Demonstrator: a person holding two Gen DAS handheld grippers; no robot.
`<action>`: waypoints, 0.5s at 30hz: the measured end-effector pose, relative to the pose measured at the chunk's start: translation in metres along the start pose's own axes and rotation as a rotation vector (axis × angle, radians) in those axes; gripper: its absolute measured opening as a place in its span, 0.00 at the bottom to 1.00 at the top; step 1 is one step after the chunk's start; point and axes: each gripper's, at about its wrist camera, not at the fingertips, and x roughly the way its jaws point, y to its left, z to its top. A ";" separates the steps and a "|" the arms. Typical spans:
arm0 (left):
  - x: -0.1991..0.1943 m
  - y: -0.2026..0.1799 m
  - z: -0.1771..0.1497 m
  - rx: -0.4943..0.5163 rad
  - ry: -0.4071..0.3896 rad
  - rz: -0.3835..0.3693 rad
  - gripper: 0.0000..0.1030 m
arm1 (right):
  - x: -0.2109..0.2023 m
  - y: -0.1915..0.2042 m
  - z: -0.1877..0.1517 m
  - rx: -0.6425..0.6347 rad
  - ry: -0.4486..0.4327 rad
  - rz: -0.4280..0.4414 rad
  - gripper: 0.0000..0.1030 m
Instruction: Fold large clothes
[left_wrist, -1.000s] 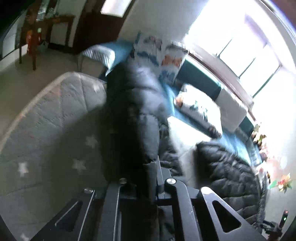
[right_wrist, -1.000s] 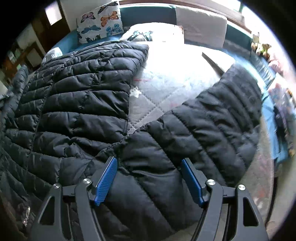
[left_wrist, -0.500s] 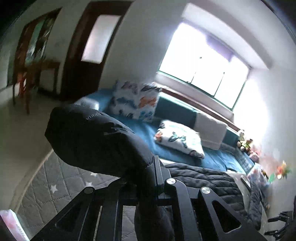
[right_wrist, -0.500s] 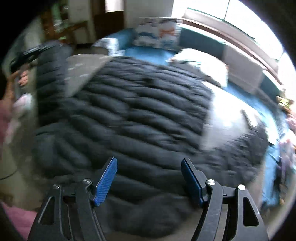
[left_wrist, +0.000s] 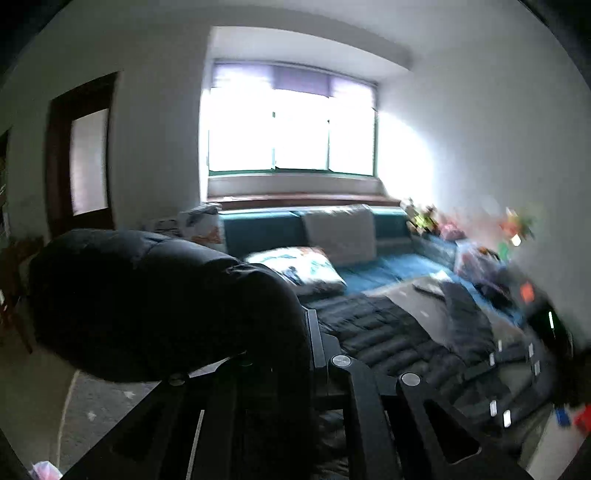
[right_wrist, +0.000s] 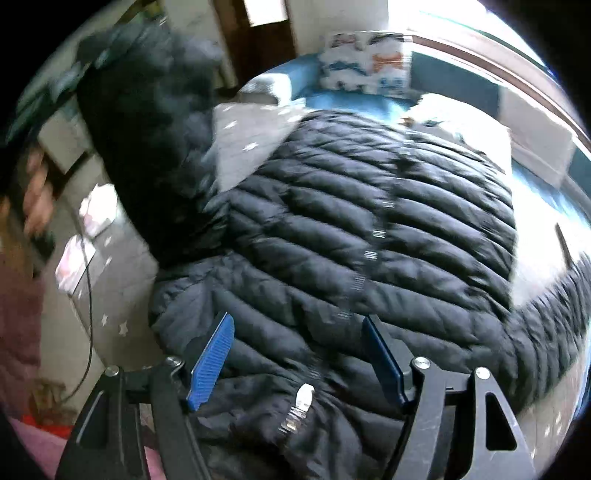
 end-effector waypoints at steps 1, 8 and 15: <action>0.000 -0.018 -0.005 0.020 0.014 -0.018 0.10 | -0.005 -0.005 -0.003 0.021 -0.008 -0.008 0.76; 0.016 -0.169 -0.067 0.161 0.148 -0.151 0.18 | -0.036 -0.084 -0.048 0.232 -0.066 -0.059 0.76; 0.062 -0.245 -0.139 0.154 0.317 -0.282 0.64 | -0.030 -0.123 -0.098 0.335 -0.043 -0.073 0.76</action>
